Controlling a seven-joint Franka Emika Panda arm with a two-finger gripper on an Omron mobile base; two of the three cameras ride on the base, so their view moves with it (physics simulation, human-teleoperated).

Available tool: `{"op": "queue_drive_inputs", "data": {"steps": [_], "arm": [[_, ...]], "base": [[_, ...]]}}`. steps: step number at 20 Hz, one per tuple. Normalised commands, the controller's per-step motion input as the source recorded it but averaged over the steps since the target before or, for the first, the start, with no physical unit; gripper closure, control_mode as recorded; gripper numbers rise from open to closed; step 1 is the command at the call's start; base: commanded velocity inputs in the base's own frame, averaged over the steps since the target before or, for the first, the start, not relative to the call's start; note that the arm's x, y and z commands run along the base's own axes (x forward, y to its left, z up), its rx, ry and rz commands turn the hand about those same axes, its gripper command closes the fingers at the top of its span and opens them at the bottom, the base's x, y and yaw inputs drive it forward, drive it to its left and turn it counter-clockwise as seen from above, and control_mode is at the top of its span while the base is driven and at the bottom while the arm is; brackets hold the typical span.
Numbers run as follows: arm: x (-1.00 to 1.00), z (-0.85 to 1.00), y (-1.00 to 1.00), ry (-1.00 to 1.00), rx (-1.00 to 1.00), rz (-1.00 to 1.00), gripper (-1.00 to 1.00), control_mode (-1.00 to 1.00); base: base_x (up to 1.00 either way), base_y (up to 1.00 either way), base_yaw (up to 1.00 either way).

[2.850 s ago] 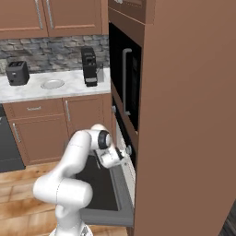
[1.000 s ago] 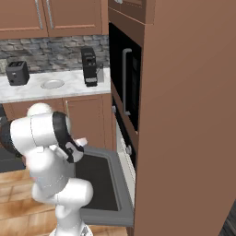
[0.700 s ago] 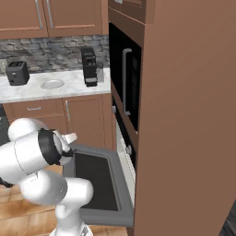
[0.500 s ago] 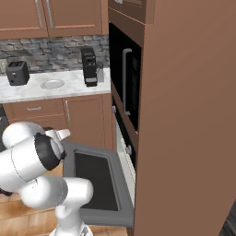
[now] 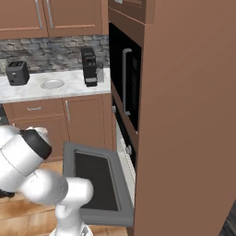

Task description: Place the fish on the rack of the oven, and slide the rack back inside. Close the oven door.

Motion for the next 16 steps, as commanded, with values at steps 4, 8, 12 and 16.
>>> {"op": "queue_drive_inputs", "data": {"steps": [4,8,12,16], "arm": [[-0.13,-0.27,1.0,0.3,-0.32,0.0,-1.0,-1.0],[-0.03,-0.49,1.0,0.22,-0.4,0.0,-1.0,-1.0],[-0.43,-0.74,0.84,-0.08,-0.48,-0.04,-1.0,-1.0],[-0.25,-0.61,0.35,-0.12,-0.28,-0.04,-1.0,-1.0]], "base": [[0.0,0.0,0.0],[0.0,0.0,0.0],[0.0,0.0,0.0],[0.0,0.0,0.0]]}}
